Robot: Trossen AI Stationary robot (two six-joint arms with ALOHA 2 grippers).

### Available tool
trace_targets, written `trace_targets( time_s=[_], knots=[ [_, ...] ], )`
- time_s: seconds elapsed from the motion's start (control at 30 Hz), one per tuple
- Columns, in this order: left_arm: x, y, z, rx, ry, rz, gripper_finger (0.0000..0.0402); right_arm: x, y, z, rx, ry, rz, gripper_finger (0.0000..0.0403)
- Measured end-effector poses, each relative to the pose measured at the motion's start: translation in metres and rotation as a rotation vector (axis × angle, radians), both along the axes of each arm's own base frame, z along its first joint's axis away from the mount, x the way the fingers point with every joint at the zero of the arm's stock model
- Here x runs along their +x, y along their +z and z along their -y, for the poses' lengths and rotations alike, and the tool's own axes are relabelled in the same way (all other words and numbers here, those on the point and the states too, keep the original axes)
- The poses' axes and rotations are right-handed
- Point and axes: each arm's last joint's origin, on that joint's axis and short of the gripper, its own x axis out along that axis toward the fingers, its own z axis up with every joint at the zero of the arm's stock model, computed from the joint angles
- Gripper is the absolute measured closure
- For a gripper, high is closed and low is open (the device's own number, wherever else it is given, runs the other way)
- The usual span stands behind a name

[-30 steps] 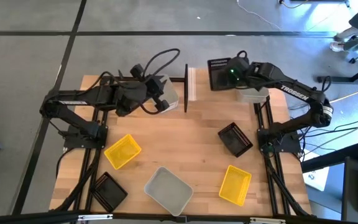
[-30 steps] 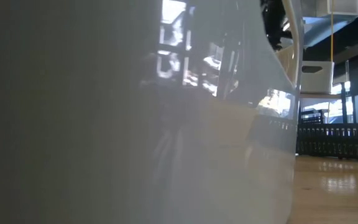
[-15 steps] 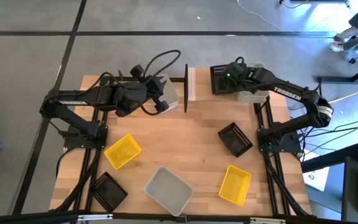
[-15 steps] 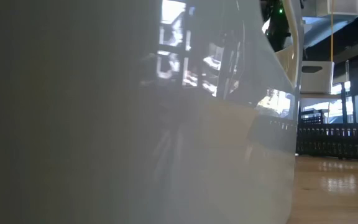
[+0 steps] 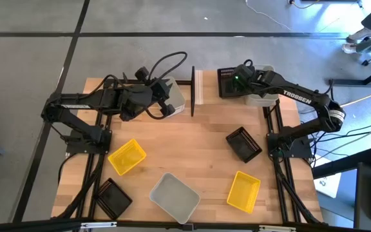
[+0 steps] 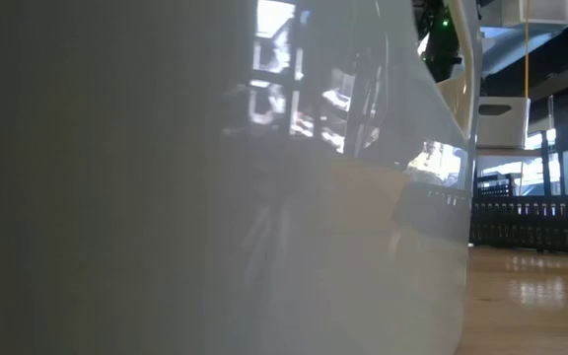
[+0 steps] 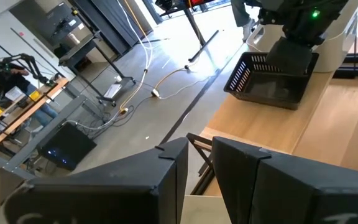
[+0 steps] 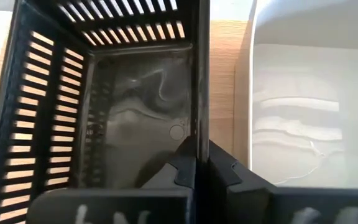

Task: Stack baskets on shelf by color
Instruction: Put the top middle black bin on the shelf

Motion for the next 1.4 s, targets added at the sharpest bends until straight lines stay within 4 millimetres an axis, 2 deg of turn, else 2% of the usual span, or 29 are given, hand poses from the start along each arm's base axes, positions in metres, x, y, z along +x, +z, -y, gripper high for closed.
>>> trace_targets(
  time_s=[0.3, 0.57, 0.7, 0.87, 1.03, 1.17, 1.4],
  knots=[
    [0.0, 0.0, 0.0, 0.0, 0.0, 0.0, 0.0335, 0.0, 0.0, 0.0, 0.015, 0.005, 0.011, 0.0349],
    [0.0, 0.0, 0.0, 0.0, 0.0, -0.002, 0.0335, -0.001, 0.002, 0.0, -0.016, -0.008, -0.014, 0.0343],
    [0.0, -0.001, 0.0, 0.001, 0.0, -0.014, 0.0335, 0.002, 0.016, -0.002, -0.083, 0.013, -0.037, 0.0346],
    [-0.001, -0.002, 0.0, -0.004, 0.002, -0.016, 0.0335, 0.013, 0.042, -0.012, -0.163, 0.083, 0.007, 0.0348],
    [-0.002, -0.004, -0.001, -0.031, 0.017, -0.004, 0.0335, 0.041, 0.058, -0.027, -0.275, 0.374, 0.109, 0.0348],
    [-0.003, -0.007, -0.006, -0.06, 0.046, -0.006, 0.0335, 0.063, 0.052, -0.034, -0.294, 0.567, 0.197, 0.0348],
    [-0.006, -0.013, -0.012, -0.098, 0.084, -0.015, 0.0335, 0.079, 0.023, -0.033, -0.194, 0.625, 0.165, 0.0348]
  ],
)
